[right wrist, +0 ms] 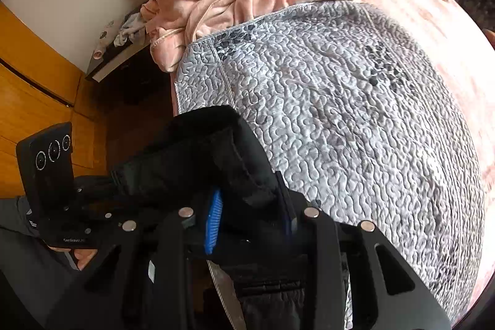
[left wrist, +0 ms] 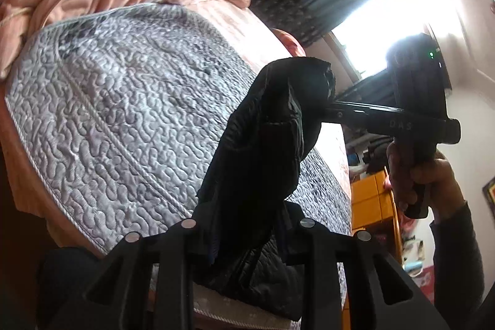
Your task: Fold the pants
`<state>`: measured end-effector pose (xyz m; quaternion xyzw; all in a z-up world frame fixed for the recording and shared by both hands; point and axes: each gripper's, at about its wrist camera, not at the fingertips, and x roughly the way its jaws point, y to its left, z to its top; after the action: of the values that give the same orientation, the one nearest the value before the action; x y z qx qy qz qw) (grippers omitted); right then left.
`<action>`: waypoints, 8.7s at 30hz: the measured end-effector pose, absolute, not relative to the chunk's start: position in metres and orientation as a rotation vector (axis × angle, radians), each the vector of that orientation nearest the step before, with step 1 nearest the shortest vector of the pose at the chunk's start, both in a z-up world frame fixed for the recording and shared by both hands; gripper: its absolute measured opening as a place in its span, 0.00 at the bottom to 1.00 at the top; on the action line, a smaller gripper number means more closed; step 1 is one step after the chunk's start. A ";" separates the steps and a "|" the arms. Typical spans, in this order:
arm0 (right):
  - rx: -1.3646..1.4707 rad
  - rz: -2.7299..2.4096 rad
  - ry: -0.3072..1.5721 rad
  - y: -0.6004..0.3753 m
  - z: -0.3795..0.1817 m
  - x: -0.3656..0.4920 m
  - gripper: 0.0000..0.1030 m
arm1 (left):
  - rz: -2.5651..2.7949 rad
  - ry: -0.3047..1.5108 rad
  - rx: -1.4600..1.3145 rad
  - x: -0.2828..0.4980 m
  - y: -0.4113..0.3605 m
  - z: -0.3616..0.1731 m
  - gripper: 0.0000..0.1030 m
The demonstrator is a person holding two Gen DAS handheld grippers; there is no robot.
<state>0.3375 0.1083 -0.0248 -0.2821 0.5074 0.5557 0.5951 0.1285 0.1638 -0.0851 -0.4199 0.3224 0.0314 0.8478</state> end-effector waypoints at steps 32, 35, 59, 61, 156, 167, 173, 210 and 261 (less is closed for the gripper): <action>-0.519 1.187 1.071 -0.014 0.020 0.318 0.30 | -0.042 0.694 -0.646 0.124 0.069 -0.028 0.27; -0.499 1.174 1.063 -0.027 0.022 0.315 0.30 | -0.053 0.693 -0.625 0.123 0.061 -0.025 0.27; -0.417 1.054 1.034 -0.099 0.024 0.307 0.30 | -0.137 0.708 -0.463 0.128 0.002 -0.011 0.27; -0.409 1.045 1.034 -0.106 0.023 0.307 0.30 | -0.145 0.709 -0.449 0.130 -0.004 -0.010 0.27; -0.073 0.845 1.175 -0.369 -0.193 0.367 0.43 | -0.425 1.056 -0.007 0.220 -0.261 -0.196 0.27; 0.422 0.649 1.257 -0.439 -0.229 0.355 0.62 | -0.578 1.100 -0.262 0.212 -0.214 -0.186 0.60; 0.771 0.578 1.143 -0.479 -0.241 0.343 0.64 | -0.519 0.991 -0.357 0.198 -0.144 -0.159 0.79; 0.820 0.358 1.200 -0.448 -0.271 0.265 0.73 | -0.194 1.110 -0.434 0.214 -0.025 -0.222 0.84; 0.912 0.468 1.078 -0.459 -0.279 0.263 0.81 | -0.318 1.123 -0.521 0.268 0.002 -0.218 0.94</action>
<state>0.2627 -0.4592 -0.2785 0.4152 0.4905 0.2132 0.7359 0.2676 0.0019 -0.2180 -0.2430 0.5241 -0.1486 0.8026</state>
